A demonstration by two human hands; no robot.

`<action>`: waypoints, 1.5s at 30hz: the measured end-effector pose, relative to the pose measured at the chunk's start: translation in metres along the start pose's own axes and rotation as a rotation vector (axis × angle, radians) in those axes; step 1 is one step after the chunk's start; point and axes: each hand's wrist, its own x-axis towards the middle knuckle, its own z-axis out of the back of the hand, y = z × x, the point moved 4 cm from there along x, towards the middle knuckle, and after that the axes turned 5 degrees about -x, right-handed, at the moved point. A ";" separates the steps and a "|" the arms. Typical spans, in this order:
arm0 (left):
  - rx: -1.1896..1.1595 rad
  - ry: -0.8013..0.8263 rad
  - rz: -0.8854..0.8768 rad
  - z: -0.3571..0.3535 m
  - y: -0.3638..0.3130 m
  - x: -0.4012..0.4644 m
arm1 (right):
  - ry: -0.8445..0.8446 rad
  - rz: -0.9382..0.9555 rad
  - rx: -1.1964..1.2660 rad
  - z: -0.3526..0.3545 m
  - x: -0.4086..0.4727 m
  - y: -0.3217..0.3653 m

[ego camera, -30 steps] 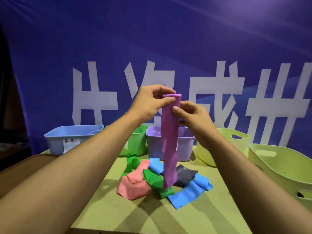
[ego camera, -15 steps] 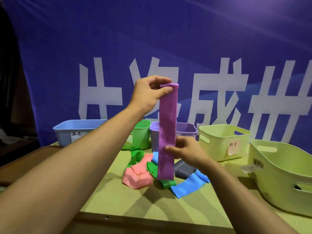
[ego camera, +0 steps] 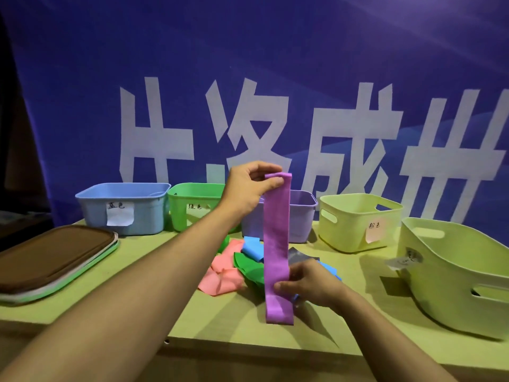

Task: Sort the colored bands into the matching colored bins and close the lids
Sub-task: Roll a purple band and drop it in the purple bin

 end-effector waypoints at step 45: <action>-0.001 0.082 0.004 -0.014 0.179 -0.004 | -0.653 0.488 0.479 0.043 0.125 -0.029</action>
